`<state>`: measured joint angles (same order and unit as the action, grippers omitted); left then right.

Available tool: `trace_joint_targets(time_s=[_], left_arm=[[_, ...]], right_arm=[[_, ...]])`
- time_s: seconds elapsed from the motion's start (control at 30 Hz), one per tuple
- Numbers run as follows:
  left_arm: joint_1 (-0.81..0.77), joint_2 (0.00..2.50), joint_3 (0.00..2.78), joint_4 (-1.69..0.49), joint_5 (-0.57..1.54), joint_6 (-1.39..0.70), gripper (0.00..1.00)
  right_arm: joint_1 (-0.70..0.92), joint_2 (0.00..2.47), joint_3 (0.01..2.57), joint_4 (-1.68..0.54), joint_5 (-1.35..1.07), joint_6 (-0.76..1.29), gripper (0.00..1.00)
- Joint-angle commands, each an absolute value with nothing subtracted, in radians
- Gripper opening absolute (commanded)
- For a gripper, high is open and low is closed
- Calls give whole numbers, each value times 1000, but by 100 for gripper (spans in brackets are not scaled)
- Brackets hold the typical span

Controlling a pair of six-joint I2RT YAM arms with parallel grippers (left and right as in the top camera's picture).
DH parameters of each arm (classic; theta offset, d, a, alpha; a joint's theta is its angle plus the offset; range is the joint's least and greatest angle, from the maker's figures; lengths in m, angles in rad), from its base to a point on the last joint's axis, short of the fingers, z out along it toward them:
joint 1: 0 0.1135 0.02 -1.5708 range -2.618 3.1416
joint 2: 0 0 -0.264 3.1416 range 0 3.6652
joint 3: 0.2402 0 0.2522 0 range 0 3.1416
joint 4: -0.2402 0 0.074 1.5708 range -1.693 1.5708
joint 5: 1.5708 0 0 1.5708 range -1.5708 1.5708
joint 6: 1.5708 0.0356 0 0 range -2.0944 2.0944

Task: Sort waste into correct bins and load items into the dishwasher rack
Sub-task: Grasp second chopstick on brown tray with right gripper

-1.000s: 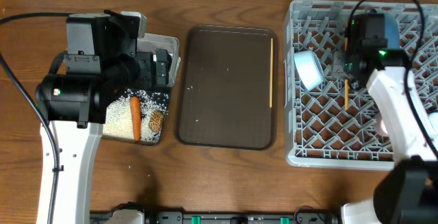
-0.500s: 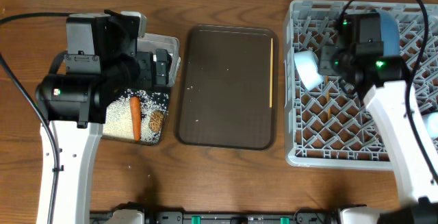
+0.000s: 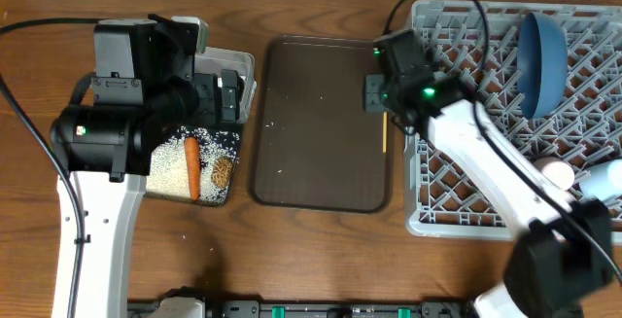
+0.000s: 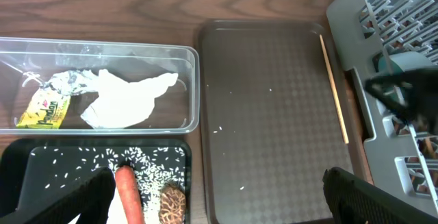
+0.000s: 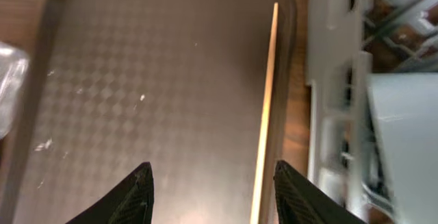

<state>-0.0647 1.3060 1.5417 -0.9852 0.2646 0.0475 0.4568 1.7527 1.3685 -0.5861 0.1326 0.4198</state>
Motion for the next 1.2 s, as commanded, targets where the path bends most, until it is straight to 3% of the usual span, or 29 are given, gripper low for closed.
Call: trace_joint_targets(time_s=[0.0, 0.33, 0.63, 0.77, 1.17], left_arm=[[-65, 1306, 1554, -987, 280, 39, 98], [-65, 1306, 1554, -987, 280, 39, 98], [-65, 1306, 1554, -987, 280, 39, 98], [-65, 1306, 1554, -987, 280, 39, 98], [-65, 1306, 1554, -987, 280, 39, 98]], right_arm=[[453, 1838, 1372, -531, 180, 464, 49], [416, 2024, 1372, -423, 176, 474, 36], [418, 2125, 1372, -458, 175, 479, 35], [418, 2134, 1372, -464, 149, 478, 28], [405, 2112, 1373, -498, 153, 478, 38]])
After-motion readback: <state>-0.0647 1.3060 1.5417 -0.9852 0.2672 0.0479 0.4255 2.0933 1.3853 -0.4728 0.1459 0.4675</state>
